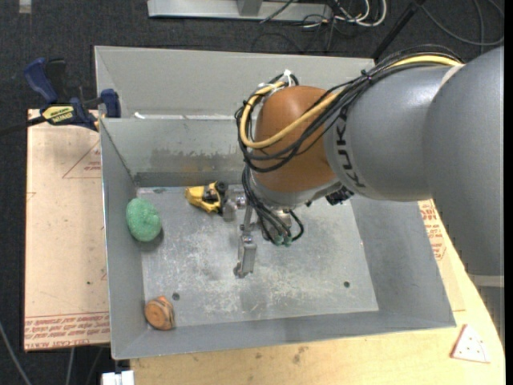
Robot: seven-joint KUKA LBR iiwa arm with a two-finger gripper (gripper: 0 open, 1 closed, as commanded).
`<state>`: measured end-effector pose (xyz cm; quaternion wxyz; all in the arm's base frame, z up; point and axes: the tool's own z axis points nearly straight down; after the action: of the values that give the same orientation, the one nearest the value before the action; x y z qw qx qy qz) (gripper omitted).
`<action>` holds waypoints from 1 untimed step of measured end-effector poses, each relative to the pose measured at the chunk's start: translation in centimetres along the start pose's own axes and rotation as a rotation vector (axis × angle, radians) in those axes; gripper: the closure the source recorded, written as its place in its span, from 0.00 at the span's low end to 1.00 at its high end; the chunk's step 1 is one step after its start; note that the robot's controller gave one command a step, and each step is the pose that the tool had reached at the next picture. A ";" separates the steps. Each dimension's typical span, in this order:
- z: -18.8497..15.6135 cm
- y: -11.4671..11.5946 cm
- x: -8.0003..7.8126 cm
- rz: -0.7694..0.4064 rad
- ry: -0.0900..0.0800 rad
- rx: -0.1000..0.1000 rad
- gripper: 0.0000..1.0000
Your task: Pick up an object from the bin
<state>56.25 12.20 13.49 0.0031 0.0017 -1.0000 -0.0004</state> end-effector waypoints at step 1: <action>-0.5 -0.1 -0.1 0.003 -0.006 -0.001 0.00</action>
Offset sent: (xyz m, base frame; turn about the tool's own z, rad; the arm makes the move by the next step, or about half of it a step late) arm 0.0311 0.0053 0.0148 -0.0110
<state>56.38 12.15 13.95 -0.0001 0.0004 -1.0000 -0.0007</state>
